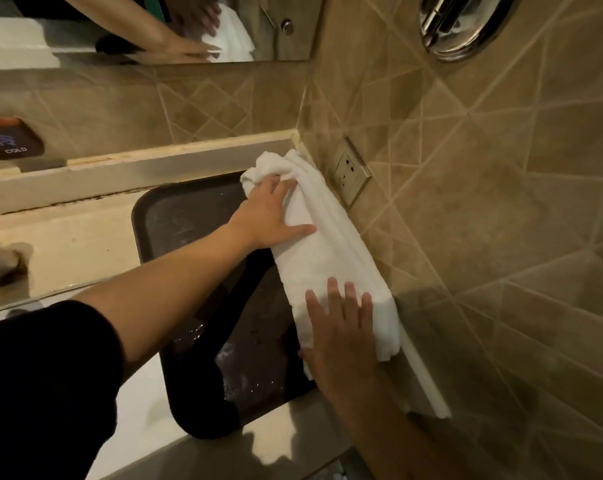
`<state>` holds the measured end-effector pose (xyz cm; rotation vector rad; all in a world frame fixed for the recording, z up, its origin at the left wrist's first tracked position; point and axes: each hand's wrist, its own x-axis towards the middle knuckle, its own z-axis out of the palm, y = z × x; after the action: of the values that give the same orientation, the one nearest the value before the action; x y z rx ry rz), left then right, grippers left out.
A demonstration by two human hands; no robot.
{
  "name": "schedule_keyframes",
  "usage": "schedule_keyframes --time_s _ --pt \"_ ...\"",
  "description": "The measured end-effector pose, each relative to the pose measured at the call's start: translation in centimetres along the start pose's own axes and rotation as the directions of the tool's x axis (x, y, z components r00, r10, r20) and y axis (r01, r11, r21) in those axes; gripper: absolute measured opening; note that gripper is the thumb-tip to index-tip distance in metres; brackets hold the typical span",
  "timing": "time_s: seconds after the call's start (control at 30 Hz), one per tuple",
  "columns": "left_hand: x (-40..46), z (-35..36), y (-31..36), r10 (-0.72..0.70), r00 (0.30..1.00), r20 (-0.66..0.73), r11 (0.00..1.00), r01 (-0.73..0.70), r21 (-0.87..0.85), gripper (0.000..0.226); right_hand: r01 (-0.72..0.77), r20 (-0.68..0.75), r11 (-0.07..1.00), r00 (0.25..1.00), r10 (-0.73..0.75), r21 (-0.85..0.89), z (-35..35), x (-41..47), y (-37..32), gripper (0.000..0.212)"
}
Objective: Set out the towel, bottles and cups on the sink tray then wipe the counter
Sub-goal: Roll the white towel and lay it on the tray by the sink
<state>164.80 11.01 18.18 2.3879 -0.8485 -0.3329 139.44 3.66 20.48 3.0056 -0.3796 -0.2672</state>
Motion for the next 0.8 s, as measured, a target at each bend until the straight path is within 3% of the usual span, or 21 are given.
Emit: schedule_keyframes --time_s 0.13,0.27,0.4,0.57,0.7,0.8 --pt "1.6 0.8 -0.4 -0.001 0.989 0.150 1.000 0.004 -0.020 0.122 0.013 0.008 0.998 1.000 -0.012 -0.058 1.7 -0.3 1.1 0.097" --pt "3.2 0.9 -0.9 -0.014 0.984 0.178 0.996 -0.003 0.091 0.126 0.076 0.082 0.994 0.994 -0.070 -0.074 3.1 0.7 2.2 0.114" --pt "3.8 -0.1 -0.9 -0.013 0.980 0.197 0.989 -0.016 0.145 0.123 0.066 0.066 0.996 0.996 -0.062 -0.059 3.0 1.4 1.9 0.097" --pt "0.9 -0.1 0.2 -0.037 0.979 0.199 0.985 0.003 0.170 0.101 0.092 0.061 0.992 0.994 -0.088 -0.082 2.8 1.3 2.1 0.098" --pt "-4.7 -0.4 1.6 0.048 0.974 0.224 0.978 -0.091 0.188 0.074 0.121 0.043 0.993 0.992 -0.121 0.000 1.7 -0.6 2.6 0.081" --pt "-9.9 -0.5 3.6 0.118 0.950 0.289 0.971 -0.171 0.168 0.055 -0.016 0.105 0.985 0.994 -0.003 0.175 0.3 -3.7 2.8 0.071"
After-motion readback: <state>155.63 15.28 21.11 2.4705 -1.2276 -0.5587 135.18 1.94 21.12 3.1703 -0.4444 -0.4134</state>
